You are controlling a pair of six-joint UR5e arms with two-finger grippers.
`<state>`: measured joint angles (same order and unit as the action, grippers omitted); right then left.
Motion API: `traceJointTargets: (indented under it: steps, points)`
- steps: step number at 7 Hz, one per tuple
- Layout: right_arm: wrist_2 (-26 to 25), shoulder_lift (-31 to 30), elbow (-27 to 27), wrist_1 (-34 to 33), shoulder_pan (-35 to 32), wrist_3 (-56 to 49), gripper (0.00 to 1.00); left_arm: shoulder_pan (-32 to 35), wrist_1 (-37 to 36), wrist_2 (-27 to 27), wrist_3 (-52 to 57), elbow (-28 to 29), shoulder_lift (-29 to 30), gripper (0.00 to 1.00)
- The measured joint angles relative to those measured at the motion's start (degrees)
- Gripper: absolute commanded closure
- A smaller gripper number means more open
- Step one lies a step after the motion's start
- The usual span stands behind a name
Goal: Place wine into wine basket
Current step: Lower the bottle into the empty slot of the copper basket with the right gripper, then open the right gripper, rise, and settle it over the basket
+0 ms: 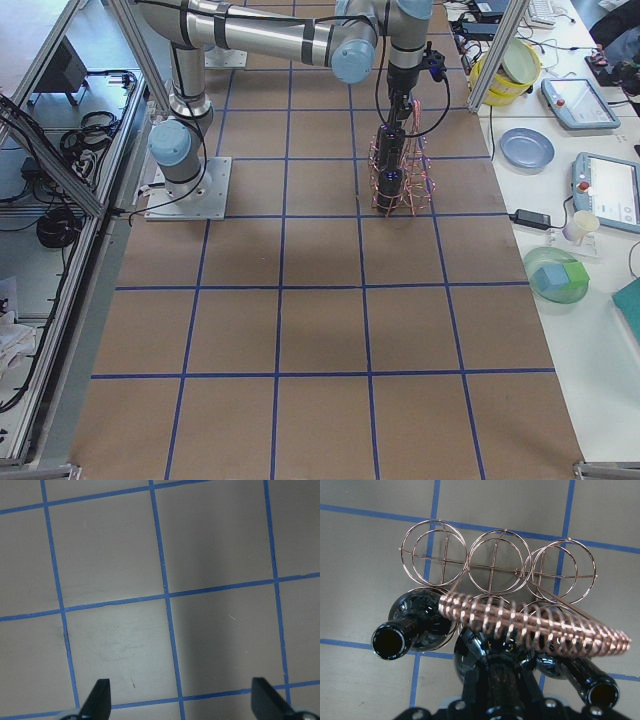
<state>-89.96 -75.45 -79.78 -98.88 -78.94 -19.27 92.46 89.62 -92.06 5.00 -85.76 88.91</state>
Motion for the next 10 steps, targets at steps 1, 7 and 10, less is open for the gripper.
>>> traceJointTargets:
  steps: [1,7,10]
  points:
    - [0.01,0.22,-0.47,-0.53,-0.02,-0.12,0.63,-0.03,-1.07,0.12,0.18,-0.52,0.30,0.00]
    - [-0.13,1.17,-2.90,-2.00,-0.04,-2.57,0.42,-0.41,-2.19,2.73,-2.55,-2.06,0.30,0.00]
    - [-0.16,-0.76,-2.80,-3.78,-0.15,-2.18,0.24,-0.44,-1.67,2.70,-2.59,-2.16,0.14,0.00]
